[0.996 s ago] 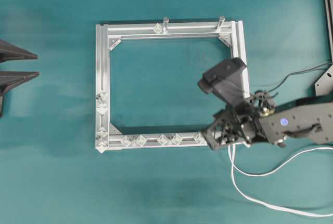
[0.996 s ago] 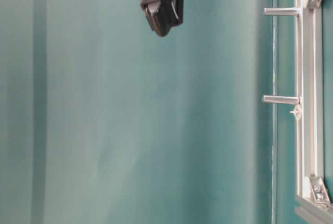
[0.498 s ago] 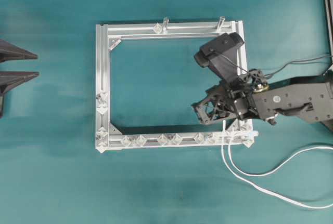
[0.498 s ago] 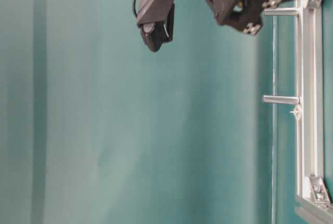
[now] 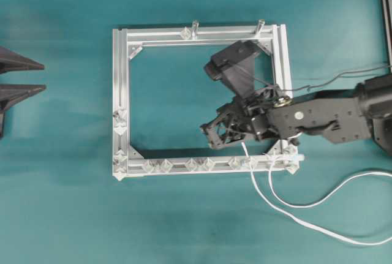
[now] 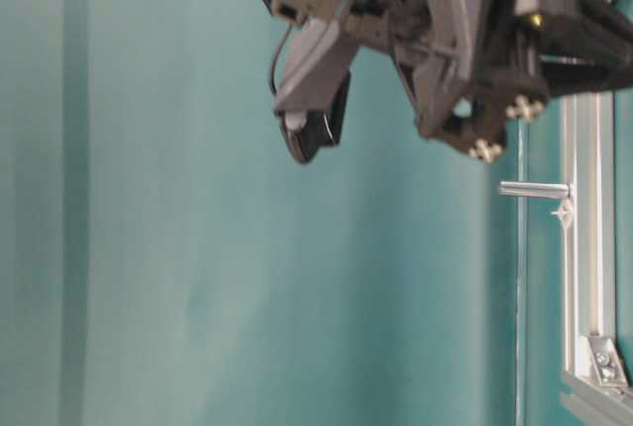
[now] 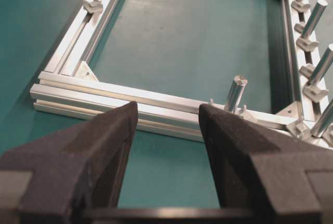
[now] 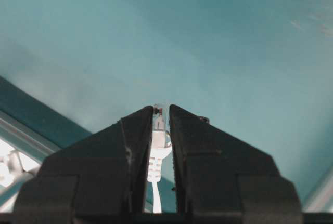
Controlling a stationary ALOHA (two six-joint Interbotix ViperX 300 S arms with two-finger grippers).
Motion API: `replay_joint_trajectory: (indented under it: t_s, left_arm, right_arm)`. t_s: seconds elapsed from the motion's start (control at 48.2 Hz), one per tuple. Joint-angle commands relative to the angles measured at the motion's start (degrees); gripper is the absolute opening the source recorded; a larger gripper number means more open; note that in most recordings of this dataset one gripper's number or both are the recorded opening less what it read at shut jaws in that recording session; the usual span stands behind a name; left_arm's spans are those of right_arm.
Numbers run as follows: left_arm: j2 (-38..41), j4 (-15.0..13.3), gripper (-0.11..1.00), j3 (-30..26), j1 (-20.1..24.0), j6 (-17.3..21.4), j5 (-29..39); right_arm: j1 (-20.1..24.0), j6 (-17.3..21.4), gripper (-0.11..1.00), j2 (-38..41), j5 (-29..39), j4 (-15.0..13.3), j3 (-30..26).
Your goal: Move the cable alternately left and right between 8 closely spaced pins so it hooks onto each one.
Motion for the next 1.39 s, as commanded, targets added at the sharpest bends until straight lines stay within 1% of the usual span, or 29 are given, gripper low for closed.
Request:
replay_joint_trajectory:
  t_s: [0.0, 0.124, 0.29, 0.519, 0.602, 0.788, 1.017, 1.1, 1.369]
  left_arm:
    - [0.5, 0.2, 0.54, -0.6, 0.2, -0.4, -0.5]
    - [0.5, 0.2, 0.54, -0.6, 0.2, -0.4, -0.5]
    - [0.5, 0.2, 0.54, -0.6, 0.2, -0.4, -0.5]
    - [0.5, 0.2, 0.54, -0.6, 0.2, -0.4, -0.5]
    - [0.5, 0.2, 0.54, -0.5, 0.2, -0.4, -0.5]
    - [0.5, 0.2, 0.54, -0.6, 0.2, -0.4, -0.4]
    - [0.5, 0.2, 0.54, -0.6, 0.2, -0.4, -0.5]
    - [0.5, 0.2, 0.54, -0.6, 0.2, -0.4, -0.5]
    - [0.5, 0.2, 0.54, -0.6, 0.2, -0.4, -0.5]
  right_arm:
    - [-0.1, -0.2, 0.12, 0.4, -0.3, -0.3, -2.7]
    - [-0.1, -0.2, 0.12, 1.3, -0.4, -0.3, -4.2]
    - [0.5, 0.2, 0.12, 1.4, -0.3, 0.2, -4.5]
    - [3.7, 1.4, 0.12, 1.4, -0.1, 2.5, -4.7]
    - [5.1, 3.0, 0.12, 1.4, 0.1, 2.5, -5.0]
    - [7.9, 8.0, 0.12, 1.5, 0.1, 2.5, -5.4]
    - [10.5, 11.1, 0.12, 1.4, 1.8, 2.5, -5.5]
    - [10.8, 11.7, 0.12, 1.4, 2.1, 2.5, -5.6]
    - [10.8, 11.7, 0.12, 1.4, 2.1, 2.5, -5.6]
